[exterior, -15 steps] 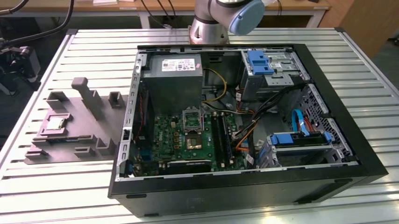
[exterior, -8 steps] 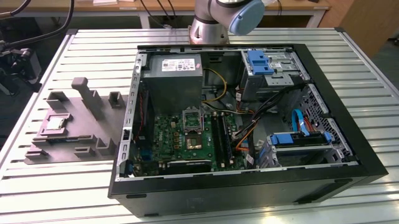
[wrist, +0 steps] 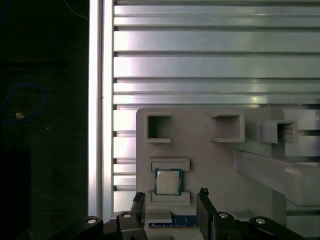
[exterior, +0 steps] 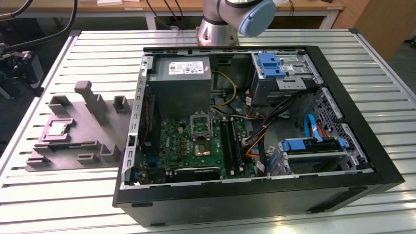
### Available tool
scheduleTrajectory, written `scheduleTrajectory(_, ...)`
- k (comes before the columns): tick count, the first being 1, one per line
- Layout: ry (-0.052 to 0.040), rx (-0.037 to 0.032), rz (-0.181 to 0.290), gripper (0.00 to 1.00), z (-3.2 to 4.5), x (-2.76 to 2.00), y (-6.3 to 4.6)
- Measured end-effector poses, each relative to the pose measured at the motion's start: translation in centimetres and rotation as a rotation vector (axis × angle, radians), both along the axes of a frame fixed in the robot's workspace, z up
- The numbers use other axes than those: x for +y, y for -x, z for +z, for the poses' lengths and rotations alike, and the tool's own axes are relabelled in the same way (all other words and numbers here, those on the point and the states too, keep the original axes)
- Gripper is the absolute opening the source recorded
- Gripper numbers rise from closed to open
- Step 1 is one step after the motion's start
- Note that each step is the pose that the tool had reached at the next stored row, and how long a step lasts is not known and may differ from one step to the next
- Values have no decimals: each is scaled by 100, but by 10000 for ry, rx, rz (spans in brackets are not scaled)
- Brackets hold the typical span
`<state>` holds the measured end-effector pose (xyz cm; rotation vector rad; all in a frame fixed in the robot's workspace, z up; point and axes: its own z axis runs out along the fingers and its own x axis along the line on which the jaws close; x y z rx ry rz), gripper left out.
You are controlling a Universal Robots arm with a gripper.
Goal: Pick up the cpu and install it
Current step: 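Pick up the cpu and move it towards the insertion slot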
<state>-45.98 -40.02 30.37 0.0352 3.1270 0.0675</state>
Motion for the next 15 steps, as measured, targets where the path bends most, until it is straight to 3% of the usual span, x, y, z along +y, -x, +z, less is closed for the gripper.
scheduleTrajectory(15,1,1,0,53,-103,0,0)
